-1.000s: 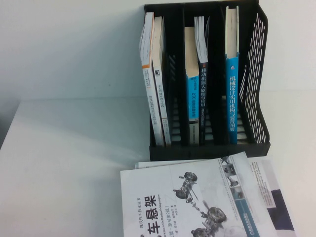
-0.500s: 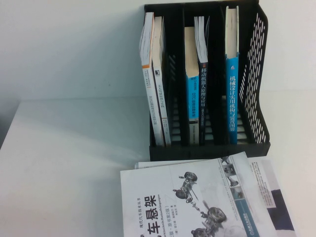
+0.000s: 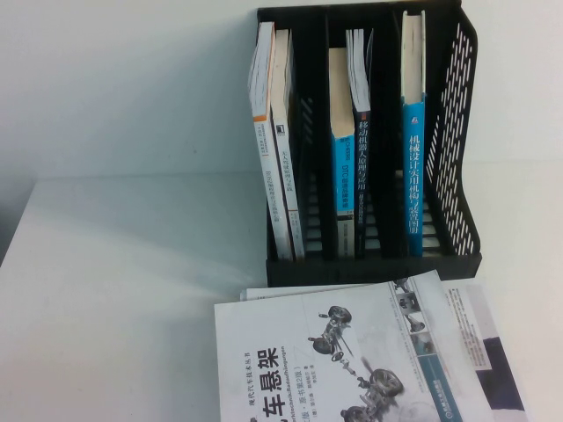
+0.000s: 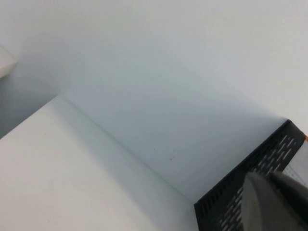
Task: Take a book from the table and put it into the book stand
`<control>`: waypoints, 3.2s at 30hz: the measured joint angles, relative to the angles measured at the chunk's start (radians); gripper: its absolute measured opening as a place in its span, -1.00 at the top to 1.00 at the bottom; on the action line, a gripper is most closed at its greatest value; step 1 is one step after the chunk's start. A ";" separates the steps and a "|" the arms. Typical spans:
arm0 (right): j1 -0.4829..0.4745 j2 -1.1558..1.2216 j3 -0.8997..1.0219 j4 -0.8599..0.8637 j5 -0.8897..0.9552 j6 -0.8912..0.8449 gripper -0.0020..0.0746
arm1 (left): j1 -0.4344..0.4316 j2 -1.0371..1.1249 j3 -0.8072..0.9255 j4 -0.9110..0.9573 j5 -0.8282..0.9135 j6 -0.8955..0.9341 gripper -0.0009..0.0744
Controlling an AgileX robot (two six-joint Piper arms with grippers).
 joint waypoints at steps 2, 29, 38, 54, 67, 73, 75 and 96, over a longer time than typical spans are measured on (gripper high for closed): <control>0.000 0.000 0.000 0.000 -0.066 0.032 0.96 | 0.000 0.000 0.000 -0.002 -0.019 -0.002 0.99; 0.000 0.287 -0.773 0.205 0.198 -0.410 0.96 | 0.000 0.178 -0.480 0.471 -0.109 -0.102 0.99; 0.059 0.666 -0.941 -0.064 0.642 -0.342 0.96 | 0.000 0.479 -0.619 0.497 0.172 -0.091 0.99; 0.335 0.912 -0.889 -0.095 0.788 -0.164 0.96 | 0.000 0.713 -0.620 0.200 0.493 -0.189 0.99; 0.345 1.128 -0.889 0.113 0.822 -0.261 0.96 | 0.000 0.816 -0.620 0.012 0.699 0.227 0.99; 0.303 1.189 -0.905 0.323 0.845 -0.447 0.96 | 0.000 0.948 -0.620 -0.123 0.720 0.465 0.99; 0.283 1.219 -0.916 0.437 0.861 -0.552 0.96 | 0.007 0.999 -0.620 -0.222 0.744 0.591 0.99; 0.088 1.625 -0.941 1.139 0.935 -1.049 0.96 | 0.210 1.474 -0.627 -0.709 1.051 1.013 0.99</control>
